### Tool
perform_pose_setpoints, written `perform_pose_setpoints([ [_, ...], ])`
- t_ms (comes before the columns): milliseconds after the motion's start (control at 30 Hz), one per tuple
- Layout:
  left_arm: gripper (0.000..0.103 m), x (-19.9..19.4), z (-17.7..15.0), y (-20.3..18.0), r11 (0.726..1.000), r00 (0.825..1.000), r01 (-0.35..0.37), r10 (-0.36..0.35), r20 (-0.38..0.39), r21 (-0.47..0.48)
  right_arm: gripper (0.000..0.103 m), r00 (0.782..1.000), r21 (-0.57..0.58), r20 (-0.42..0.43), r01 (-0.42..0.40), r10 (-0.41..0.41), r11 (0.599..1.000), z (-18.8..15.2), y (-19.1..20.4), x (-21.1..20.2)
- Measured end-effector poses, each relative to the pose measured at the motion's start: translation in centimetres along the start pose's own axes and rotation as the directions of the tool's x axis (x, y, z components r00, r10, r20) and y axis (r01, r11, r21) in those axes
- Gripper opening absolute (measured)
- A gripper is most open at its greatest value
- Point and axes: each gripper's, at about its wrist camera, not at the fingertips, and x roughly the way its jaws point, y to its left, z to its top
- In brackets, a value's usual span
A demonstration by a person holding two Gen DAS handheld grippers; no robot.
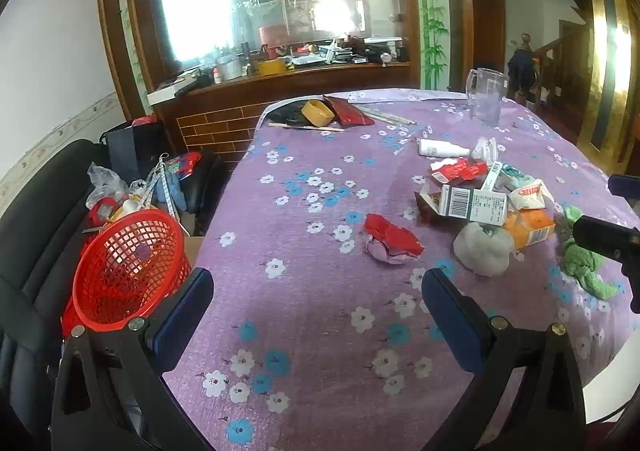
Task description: Collect trash
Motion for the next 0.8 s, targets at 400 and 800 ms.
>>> perform_pose_setpoints([
  [400, 0.103, 0.01, 0.04, -0.4, 1.0, 1.0, -0.003, 0.003, -0.008, -0.008, 0.103, 1.0, -0.007, -0.007, -0.013, 0.013, 1.0, -0.1, -0.32, 0.39],
  [800, 0.103, -0.53, 0.09, -0.47, 1.0, 1.0, -0.011, 0.011, 0.004, -0.009, 0.103, 1.0, -0.002, 0.003, -0.024, 0.024, 1.0, -0.35, -0.43, 0.28],
])
